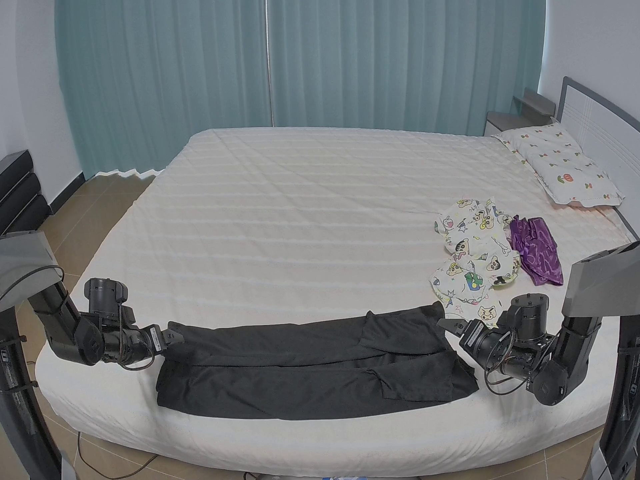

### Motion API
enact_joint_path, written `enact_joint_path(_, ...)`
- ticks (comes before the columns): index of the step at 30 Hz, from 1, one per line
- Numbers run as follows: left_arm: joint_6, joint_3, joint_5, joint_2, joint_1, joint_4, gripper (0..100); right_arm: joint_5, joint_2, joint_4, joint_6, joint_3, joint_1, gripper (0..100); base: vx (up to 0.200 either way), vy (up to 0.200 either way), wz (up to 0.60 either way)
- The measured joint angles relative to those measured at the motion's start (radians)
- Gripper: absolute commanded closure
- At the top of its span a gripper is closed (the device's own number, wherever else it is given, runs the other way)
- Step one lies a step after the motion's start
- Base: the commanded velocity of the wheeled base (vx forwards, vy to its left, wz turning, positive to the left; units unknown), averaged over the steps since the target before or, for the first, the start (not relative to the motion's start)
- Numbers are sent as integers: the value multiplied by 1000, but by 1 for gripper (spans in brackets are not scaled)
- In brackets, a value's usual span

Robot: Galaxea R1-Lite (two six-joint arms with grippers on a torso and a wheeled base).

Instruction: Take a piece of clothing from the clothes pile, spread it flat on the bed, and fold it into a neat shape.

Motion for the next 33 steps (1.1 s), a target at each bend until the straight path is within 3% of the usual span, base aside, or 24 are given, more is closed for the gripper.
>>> enact_joint_path(4,0,1,-7,25,6,-1,0,-1,11,-16,-2,1,0,0,-200,0,0)
enact_joint_path(15,-1,-59,-20,73,3,-67,0,-1,20,-16,-2,5,1,0,0,0,0)
enact_joint_path(33,54,-259,2,211,-50,7,0,-1,27,-18,-2,3,13,0,0,0,0)
